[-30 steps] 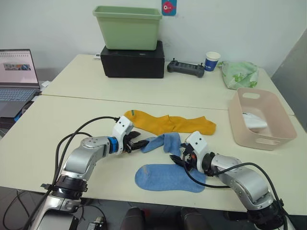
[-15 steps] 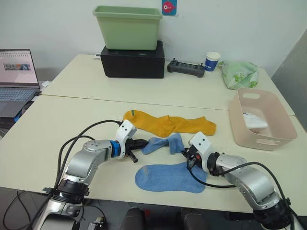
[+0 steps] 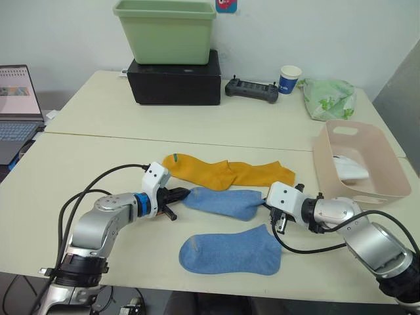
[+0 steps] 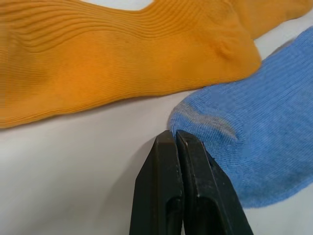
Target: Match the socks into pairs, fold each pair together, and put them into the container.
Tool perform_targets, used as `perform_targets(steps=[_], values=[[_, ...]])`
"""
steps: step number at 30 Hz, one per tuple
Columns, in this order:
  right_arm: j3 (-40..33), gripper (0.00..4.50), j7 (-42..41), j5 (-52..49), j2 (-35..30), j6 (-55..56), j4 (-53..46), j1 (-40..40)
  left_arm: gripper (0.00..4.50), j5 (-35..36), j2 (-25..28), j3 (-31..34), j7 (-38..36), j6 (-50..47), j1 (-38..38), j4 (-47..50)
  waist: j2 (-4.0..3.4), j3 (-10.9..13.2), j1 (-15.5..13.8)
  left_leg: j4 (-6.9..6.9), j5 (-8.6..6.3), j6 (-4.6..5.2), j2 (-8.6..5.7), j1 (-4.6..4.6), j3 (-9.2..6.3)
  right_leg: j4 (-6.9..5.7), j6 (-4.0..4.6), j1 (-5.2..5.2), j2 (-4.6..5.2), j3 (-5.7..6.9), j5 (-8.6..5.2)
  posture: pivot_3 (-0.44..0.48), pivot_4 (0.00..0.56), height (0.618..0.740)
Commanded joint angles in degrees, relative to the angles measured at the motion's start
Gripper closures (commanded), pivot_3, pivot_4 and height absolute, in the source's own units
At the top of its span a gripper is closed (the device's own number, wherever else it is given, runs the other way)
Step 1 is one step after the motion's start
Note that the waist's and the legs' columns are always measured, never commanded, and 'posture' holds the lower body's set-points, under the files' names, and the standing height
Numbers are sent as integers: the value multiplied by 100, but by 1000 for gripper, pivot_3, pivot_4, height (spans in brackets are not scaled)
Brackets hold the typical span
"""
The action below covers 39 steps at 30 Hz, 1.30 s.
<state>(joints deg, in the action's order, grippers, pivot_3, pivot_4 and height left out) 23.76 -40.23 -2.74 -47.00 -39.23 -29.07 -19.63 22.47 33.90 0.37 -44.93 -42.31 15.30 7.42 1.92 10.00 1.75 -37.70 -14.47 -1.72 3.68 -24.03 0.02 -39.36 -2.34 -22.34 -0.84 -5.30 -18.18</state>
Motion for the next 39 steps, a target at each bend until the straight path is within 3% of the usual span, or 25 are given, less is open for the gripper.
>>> perform_targets(steps=[1,9,13,16,19,23,27,31,35,39], values=[[-84,4500,-310,115,-164,-50,40,-173,4485,85,-112,-15,184,-80,-219,460,0,0,-8,0,0,0,0,0,-2,-1,1,1,2,1,0,0,150,719],[-241,4500,-610,182,-399,-269,-149,-7,4485,82,-310,-40,384,-89,-335,622,-1,1,-11,-20,-11,18,-12,11,3,-22,1,15,17,0,2,0,150,719],[-356,3454,-434,251,-254,-304,-120,-31,4500,94,-361,12,438,-17,-279,539,-1,1,-4,-20,-10,17,-9,11,1,-28,1,12,13,1,2,0,150,719],[-507,2399,-275,339,-190,-259,-90,-18,4500,115,-403,151,554,1,-214,518,-1,1,-5,-20,-10,16,-9,12,2,-31,1,11,13,2,2,0,150,719],[-722,1318,-244,322,-235,-255,-137,48,3862,120,-353,338,659,19,-243,566,-1,1,-5,-20,-10,16,-9,12,2,-32,1,11,13,2,2,0,150,719],[-1194,0,-396,18,-287,-469,-410,286,2581,214,-152,496,509,-11,-401,794,-1,1,-8,-20,-9,16,-9,12,2,-32,1,11,13,2,2,0,150,719],[-1557,0,-506,-207,-355,-563,-666,571,1267,395,46,669,404,-120,-551,1012,-1,1,-7,-20,-10,16,-9,13,2,-34,1,12,14,2,2,0,150,719],[-2451,0,-762,-1288,17,-1029,-1373,1332,20,1090,520,1206,-148,-416,-1172,1544,-1,1,7,-16,-10,15,-5,13,1,-35,2,10,11,3,0,0,150,719],[-2412,0,-663,-1470,109,-994,-1607,2041,20,1573,1114,1007,-815,-755,-1895,2124,-3,1,8,-15,-10,15,-1,18,1,-44,10,14,9,13,-6,0,150,719],[-2036,0,-486,-1341,140,-780,-1569,2460,20,1452,953,564,-490,-714,-2058,2312,-3,1,1,-19,-10,13,-11,24,8,-48,10,18,17,8,-7,0,150,719]])
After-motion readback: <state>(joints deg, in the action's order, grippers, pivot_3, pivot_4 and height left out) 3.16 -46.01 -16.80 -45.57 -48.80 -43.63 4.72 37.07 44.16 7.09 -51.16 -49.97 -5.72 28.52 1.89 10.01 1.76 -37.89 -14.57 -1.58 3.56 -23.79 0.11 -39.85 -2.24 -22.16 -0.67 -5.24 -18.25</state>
